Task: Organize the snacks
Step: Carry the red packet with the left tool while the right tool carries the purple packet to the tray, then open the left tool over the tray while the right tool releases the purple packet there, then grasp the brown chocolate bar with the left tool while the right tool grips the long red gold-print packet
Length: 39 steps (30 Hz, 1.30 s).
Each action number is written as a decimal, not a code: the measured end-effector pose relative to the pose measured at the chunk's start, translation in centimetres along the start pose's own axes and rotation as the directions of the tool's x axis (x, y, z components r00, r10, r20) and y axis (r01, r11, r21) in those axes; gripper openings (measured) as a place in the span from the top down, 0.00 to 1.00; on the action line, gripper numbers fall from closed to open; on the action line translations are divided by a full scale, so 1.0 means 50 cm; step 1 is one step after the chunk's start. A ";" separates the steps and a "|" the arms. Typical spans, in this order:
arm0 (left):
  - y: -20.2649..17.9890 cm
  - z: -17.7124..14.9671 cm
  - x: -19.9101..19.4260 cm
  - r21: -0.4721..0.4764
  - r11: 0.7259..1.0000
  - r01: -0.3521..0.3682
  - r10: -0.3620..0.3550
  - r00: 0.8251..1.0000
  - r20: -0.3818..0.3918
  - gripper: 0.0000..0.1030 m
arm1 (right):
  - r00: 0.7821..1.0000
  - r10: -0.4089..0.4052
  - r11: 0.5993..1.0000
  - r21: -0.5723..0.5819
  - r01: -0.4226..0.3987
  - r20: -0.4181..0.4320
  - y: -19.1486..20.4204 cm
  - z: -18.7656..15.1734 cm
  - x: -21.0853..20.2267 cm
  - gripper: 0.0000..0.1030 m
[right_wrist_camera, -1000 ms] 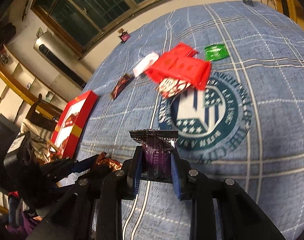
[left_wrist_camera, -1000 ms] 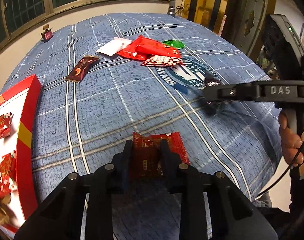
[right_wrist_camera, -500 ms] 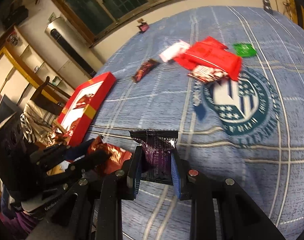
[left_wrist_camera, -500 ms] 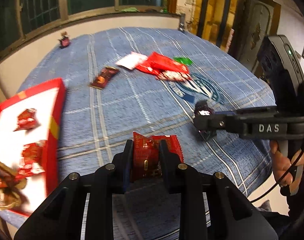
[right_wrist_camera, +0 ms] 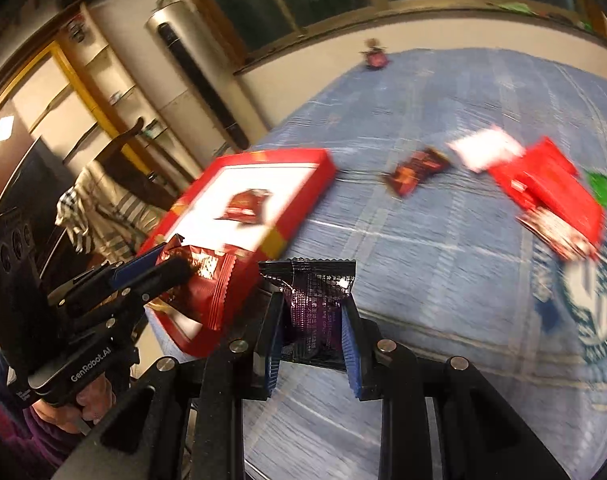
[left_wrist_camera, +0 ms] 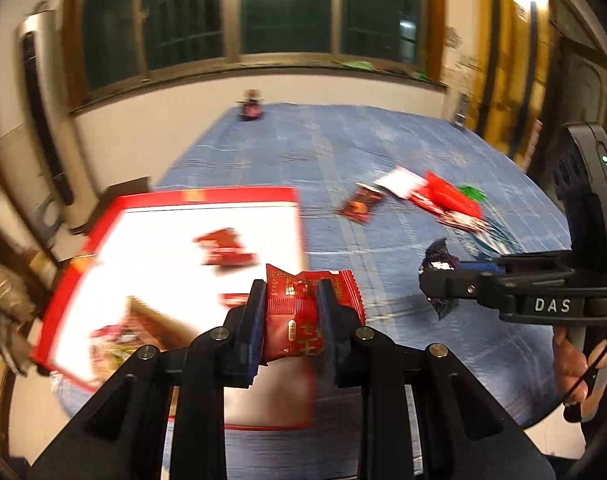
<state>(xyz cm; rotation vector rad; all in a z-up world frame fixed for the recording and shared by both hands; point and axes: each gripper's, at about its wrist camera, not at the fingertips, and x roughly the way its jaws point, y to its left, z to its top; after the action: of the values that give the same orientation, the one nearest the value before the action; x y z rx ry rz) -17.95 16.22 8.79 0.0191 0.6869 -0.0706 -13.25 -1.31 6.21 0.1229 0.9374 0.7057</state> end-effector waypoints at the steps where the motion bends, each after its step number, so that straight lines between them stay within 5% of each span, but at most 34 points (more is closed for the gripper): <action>1: 0.016 -0.001 0.000 -0.011 1.000 -0.022 0.022 1.000 0.005 0.78 | 1.000 0.010 1.000 -0.008 -0.010 -0.002 0.012 0.005 0.010 0.74; 8: 0.109 -0.012 0.003 -0.078 0.982 -0.171 0.172 0.985 0.010 0.78 | 0.998 0.055 0.994 -0.090 -0.057 -0.026 0.110 0.039 0.095 0.73; 19: 0.171 -0.013 0.021 -0.127 0.961 -0.246 0.246 0.969 -0.013 0.75 | 0.998 0.065 0.988 -0.141 -0.068 -0.026 0.173 0.059 0.158 0.71; 21: 0.167 -0.014 0.024 -0.116 0.957 -0.266 0.265 0.964 -0.020 0.67 | 0.998 0.063 0.989 -0.131 -0.066 -0.024 0.162 0.058 0.153 0.71; 23: 0.162 -0.014 0.020 -0.104 0.953 -0.285 0.286 0.958 -0.008 0.44 | 0.999 0.048 0.992 -0.119 -0.050 -0.024 0.148 0.057 0.149 0.71; 32: 0.089 0.006 0.009 -0.059 0.976 -0.211 0.213 0.976 0.045 0.36 | 1.000 -0.022 0.999 -0.039 0.022 0.010 0.043 0.049 0.097 0.64; 39: -0.026 0.025 0.043 0.057 0.992 -0.111 0.110 0.994 0.015 0.33 | 0.989 -0.141 0.989 0.060 0.138 0.034 -0.114 0.043 0.015 0.59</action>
<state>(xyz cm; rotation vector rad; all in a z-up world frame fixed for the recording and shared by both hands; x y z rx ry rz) -15.59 14.73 8.42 0.1119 0.6705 0.0162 -8.43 -4.83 4.77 0.1202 0.9202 0.5453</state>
